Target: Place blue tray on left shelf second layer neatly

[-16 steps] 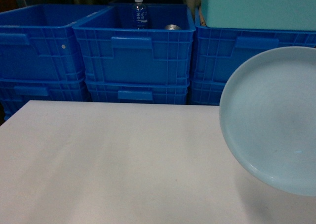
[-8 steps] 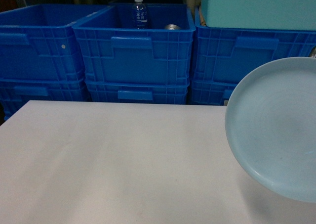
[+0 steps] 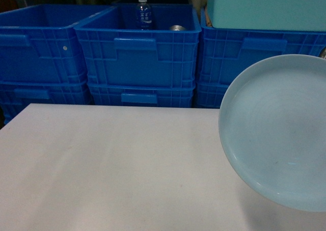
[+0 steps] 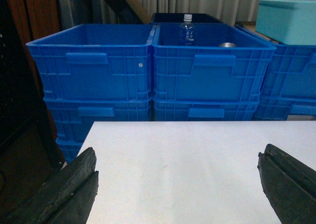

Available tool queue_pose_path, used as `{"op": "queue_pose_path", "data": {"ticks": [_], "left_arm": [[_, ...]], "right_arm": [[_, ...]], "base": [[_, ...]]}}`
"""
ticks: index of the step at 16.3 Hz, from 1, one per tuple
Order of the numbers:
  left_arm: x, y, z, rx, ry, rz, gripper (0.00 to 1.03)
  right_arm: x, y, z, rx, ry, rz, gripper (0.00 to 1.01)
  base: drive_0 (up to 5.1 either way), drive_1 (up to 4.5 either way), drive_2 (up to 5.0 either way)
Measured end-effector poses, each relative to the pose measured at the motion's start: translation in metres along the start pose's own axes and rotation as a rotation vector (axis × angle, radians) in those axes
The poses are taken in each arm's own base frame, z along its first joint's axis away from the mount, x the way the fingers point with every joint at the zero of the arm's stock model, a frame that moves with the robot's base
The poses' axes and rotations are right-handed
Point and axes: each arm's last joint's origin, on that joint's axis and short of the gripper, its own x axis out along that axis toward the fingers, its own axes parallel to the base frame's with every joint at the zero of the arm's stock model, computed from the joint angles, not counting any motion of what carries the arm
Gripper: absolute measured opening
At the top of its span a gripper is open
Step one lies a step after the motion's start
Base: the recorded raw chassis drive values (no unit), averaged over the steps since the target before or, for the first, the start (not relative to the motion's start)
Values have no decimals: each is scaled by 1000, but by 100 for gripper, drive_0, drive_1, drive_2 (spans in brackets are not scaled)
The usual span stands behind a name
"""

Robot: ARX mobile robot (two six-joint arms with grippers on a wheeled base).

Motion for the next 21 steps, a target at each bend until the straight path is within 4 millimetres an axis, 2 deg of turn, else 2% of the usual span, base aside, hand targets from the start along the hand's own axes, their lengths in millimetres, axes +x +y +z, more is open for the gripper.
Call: {"op": "queue_pose_path", "data": {"ticks": [3, 5, 8, 11, 13, 14, 21], "left_arm": [[0, 0, 0, 0, 0, 0, 98], [0, 0, 0, 0, 0, 0, 98], [0, 0, 0, 0, 0, 0, 98], [0, 0, 0, 0, 0, 0, 98], [0, 0, 0, 0, 0, 0, 98], [0, 0, 0, 0, 0, 0, 98], [0, 0, 0, 0, 0, 0, 98]], "right_arm": [[0, 0, 0, -1, 0, 0, 2], [0, -3, 1, -113, -45, -92, 2], [-15, -22, 17, -334, -160, -308, 2], [-28, -37, 29, -422, -202, -384, 2], [-38, -45, 33, -428, -240, -420, 2], [-41, -41, 35, -422, -284, -420, 2], [-39, -32, 25, -223, -301, -409, 2]], "base": [[0, 0, 0], [0, 0, 0], [0, 0, 0], [0, 0, 0], [0, 0, 0], [0, 0, 0], [0, 0, 0]]}}
